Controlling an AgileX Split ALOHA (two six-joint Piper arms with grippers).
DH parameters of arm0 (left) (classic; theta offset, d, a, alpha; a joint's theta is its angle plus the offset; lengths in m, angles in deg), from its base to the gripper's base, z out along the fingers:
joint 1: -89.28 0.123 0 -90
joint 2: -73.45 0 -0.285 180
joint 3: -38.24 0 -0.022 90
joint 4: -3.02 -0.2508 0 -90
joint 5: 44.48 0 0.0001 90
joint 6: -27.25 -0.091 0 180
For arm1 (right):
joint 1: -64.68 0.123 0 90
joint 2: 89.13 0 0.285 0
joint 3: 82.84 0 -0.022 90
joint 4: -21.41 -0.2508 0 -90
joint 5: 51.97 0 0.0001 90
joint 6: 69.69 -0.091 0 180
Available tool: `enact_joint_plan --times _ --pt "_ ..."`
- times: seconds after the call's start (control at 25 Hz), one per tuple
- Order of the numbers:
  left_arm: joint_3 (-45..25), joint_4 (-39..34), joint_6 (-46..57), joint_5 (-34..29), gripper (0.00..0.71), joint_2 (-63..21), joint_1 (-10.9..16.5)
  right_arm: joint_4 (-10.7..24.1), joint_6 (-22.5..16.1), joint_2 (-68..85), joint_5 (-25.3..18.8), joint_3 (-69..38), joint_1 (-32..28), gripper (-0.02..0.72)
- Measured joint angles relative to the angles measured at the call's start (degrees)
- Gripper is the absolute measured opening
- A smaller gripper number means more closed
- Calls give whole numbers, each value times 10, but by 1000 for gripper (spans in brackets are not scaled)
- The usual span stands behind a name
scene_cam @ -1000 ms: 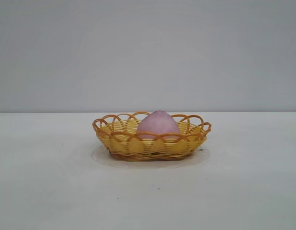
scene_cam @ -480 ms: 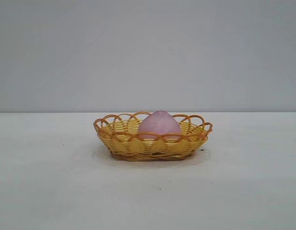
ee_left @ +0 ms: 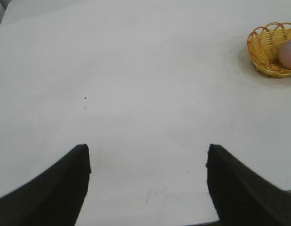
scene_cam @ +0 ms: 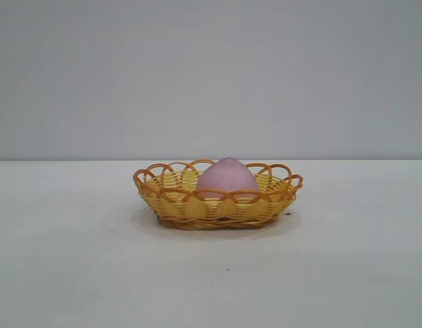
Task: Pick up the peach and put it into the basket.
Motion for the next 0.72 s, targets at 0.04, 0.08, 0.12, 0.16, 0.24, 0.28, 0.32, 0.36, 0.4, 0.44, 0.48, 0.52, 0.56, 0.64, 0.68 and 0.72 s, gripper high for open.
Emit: enact_joint_plan --times 0.04,0.08,0.12,0.16,0.24,0.28,0.32,0.36,0.4,0.44,0.48,0.52,0.56,0.64,0.68,0.72 --pt "0 0 0 0 461 0 0 0 -1 0 1 0 0 374" --pt "0 0 0 0 461 0 0 0 -1 0 1 0 0 374" --pt "0 0 0 0 461 0 0 0 -1 0 1 0 1 374" --pt "0 0 0 0 461 0 0 0 -1 0 1 0 3 374" --pt "0 0 0 0 461 0 0 0 -1 0 1 0 4 374" --pt "0 0 0 0 461 0 0 0 -1 0 1 0 4 374" --pt "0 0 0 0 461 0 0 0 -1 0 1 0 4 374" --pt "0 0 0 0 461 0 0 0 -1 0 1 0 4 374" --pt "0 0 0 0 461 0 0 0 -1 0 1 0 5 374" --pt "0 0 0 0 461 0 0 -2 -1 0 2 0 5 374" --pt "0 0 0 0 461 0 0 -5 -1 0 2 0 5 374" --pt "0 0 0 0 461 0 0 -11 -1 0 2 0 6 374" --pt "0 0 0 0 461 0 0 -20 -1 0 2 0 6 374" --pt "0 0 0 0 461 0 0 -43 -1 0 2 0 7 374" --pt "0 0 0 0 461 0 0 -57 -1 0 2 0 8 374" --pt "0 0 0 0 461 0 0 -68 -1 0 2 0 8 374"
